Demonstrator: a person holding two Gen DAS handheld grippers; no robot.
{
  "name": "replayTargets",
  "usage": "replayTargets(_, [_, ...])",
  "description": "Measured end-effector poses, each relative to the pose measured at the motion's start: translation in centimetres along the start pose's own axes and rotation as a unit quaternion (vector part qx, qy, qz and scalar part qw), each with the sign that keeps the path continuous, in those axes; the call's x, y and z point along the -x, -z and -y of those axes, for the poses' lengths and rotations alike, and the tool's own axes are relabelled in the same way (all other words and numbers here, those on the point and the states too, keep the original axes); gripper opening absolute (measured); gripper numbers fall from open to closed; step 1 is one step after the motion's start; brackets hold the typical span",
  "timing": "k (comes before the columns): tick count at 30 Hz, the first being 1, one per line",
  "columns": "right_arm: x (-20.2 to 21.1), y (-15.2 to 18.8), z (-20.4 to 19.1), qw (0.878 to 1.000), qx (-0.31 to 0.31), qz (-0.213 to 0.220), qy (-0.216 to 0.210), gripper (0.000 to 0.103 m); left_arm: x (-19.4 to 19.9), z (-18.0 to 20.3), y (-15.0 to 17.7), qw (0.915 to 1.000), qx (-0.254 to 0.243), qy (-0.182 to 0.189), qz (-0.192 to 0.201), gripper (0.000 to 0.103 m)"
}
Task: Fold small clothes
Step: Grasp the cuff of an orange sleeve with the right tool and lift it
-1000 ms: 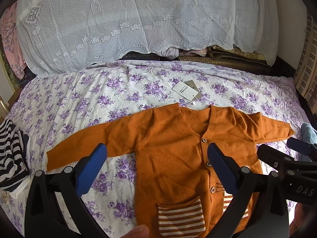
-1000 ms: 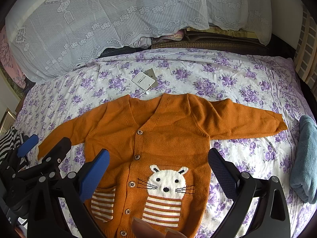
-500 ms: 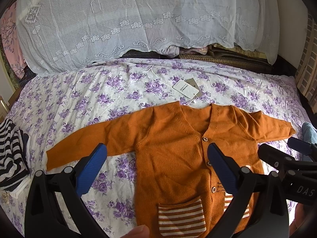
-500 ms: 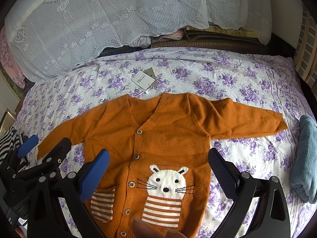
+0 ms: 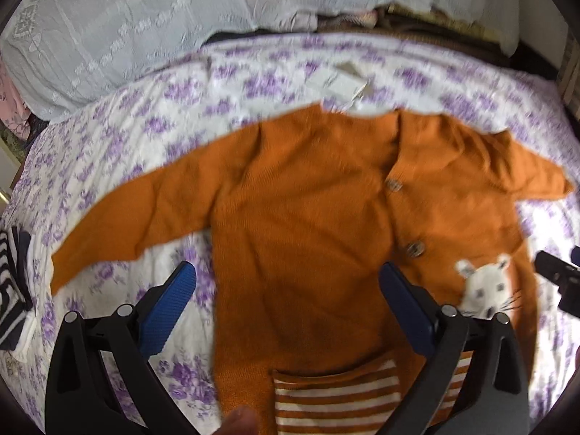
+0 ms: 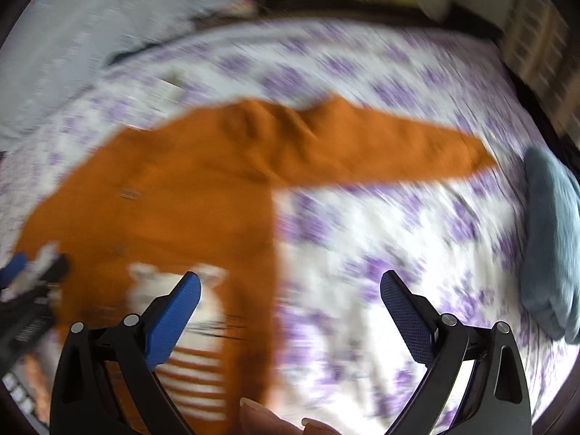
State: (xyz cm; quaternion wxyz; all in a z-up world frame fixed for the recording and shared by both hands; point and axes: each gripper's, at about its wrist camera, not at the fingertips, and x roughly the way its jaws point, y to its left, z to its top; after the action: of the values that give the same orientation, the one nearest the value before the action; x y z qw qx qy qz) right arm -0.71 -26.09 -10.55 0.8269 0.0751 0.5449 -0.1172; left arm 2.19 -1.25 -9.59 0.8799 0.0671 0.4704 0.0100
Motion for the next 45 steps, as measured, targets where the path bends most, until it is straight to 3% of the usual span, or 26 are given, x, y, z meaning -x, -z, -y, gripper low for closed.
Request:
replayTargets(5, [-3.7,1.2,3.4,0.999,-0.023,-0.023,0.008,0.1,-2.2,-0.6,1.1,0.9996,0.0,-0.022,-0.016,0.099])
replayTargets(8, [-3.8,2.3,3.6,1.0,-0.009,0.027,0.002,0.1,-3.7,-1.4,2.2,0.9991,-0.002,-0.028,-0.032,0.099])
replayTargets(11, [-3.4,5.1,3.2,0.993,0.0,0.118,0.006,0.1,-3.9,-2.8,3.5,0.9994,0.027,0.011,-0.019,0.099])
replayTargets(14, [-3.6,5.4,3.8,0.993,-0.005,0.117,-0.009,0.1,-4.3,-4.1,4.7,0.9962,0.073,0.048,-0.001,0.099])
replayTargets(18, [-3.5,5.4,4.1,0.993,-0.004,0.116,-0.011,0.1,-4.2,-3.6,4.9,0.997,0.066,0.041,0.008,0.099])
replayTargets(19, [-3.3,5.1,4.4,0.993,-0.005,0.117,-0.017,0.1,-4.1,-3.5,4.9,0.9971,0.065,0.039,0.01,0.099])
replayTargets(21, [-2.4,3.1,5.6,0.99,-0.016,0.12,-0.077,0.1,-4.2,-3.4,4.8,0.9971,0.065,0.038,0.01,0.099])
replayTargets(22, [-2.1,2.2,6.9,0.984,-0.042,0.126,-0.123,0.1,-4.2,-3.3,4.8,0.997,0.066,0.039,0.01,0.099])
replayTargets(23, [-2.0,1.5,9.5,0.966,-0.105,0.141,-0.192,0.1,-4.2,-3.3,4.8,0.9968,0.067,0.041,0.011,0.099])
replayTargets(25, [-3.5,0.7,14.5,0.91,-0.255,0.148,-0.292,0.1,-4.2,-3.2,4.6,0.9967,0.069,0.043,0.012,0.099])
replayTargets(28, [-5.7,-0.5,18.4,0.857,-0.355,0.129,-0.351,0.1,-4.1,-3.4,4.8,0.9965,0.07,0.044,0.014,0.099])
replayTargets(32, [-6.8,-2.4,19.1,0.846,-0.376,0.152,-0.347,0.1,-4.2,-3.3,4.8,0.9965,0.07,0.044,0.015,0.099])
replayTargets(35, [-7.4,-3.8,19.7,0.831,-0.399,0.198,-0.334,0.1,-4.3,-3.3,4.8,0.9965,0.07,0.044,0.015,0.099])
replayTargets(38, [-8.0,-5.8,20.1,0.832,-0.406,0.234,-0.298,0.099,-4.2,-3.4,4.8,0.9964,0.07,0.044,0.015,0.099])
replayTargets(42, [-8.7,-7.9,19.2,0.858,-0.378,0.259,-0.231,0.1,-4.3,-3.3,4.8,0.9965,0.07,0.044,0.015,0.099])
replayTargets(45, [-9.2,-9.1,18.5,0.878,-0.339,0.263,-0.214,0.1,-4.3,-3.4,4.8,0.9964,0.07,0.044,0.015,0.099])
